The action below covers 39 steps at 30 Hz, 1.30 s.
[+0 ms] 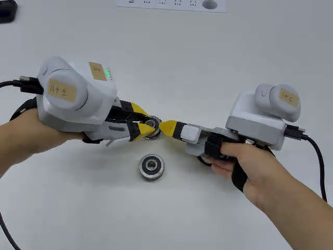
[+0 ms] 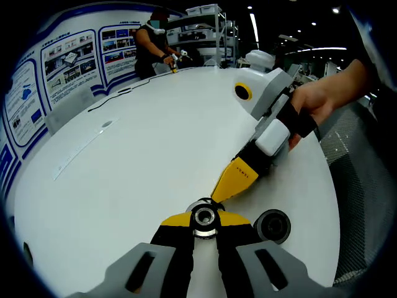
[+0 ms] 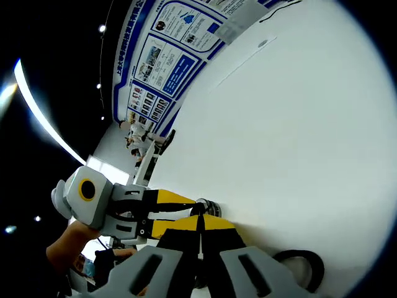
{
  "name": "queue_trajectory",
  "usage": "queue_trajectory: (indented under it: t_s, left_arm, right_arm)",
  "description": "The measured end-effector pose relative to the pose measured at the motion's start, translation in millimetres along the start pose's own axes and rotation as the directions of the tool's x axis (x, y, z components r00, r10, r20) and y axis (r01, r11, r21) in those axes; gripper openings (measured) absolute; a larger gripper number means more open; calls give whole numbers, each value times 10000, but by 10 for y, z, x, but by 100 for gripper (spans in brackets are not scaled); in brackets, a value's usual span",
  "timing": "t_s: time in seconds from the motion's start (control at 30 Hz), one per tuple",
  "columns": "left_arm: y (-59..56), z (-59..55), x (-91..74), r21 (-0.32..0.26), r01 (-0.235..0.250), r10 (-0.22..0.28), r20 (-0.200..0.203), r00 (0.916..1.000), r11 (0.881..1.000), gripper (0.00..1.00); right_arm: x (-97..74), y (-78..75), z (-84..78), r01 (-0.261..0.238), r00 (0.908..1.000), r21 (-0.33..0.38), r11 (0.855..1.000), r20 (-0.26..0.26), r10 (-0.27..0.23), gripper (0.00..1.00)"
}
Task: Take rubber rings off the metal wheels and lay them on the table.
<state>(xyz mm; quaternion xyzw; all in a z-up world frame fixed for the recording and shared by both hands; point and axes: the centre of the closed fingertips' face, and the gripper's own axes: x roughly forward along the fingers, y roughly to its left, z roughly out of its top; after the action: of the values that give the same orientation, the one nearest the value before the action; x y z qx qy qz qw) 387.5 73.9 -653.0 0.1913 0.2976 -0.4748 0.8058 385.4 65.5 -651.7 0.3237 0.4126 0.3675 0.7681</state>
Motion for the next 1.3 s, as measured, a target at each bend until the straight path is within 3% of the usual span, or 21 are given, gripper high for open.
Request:
queue_trajectory:
  t_s: [0.53,0.67,0.73,0.8,1.3]
  left_arm:
    - [7,-4,-1,-20,-16,16,40,10000,10000,13]
    - [10,-5,0,-37,-36,37,62,10000,10000,13]
    - [11,-7,0,-64,-56,56,83,9999,10000,13]
    - [15,-6,1,-82,-78,79,98,9999,9999,13]
    - [22,4,4,-138,-264,266,147,9995,9996,13]
  right_arm:
    - [45,30,-3,94,9999,-609,9981,-130,-102,1]
    - [82,93,-12,-93,9997,-677,9977,-227,78,1]
    - [114,88,-5,71,9996,-695,9976,-271,-90,1]
    - [117,122,17,-90,9997,-599,9982,-235,76,1]
    - [48,126,58,-26,10000,6,10000,-61,27,1]
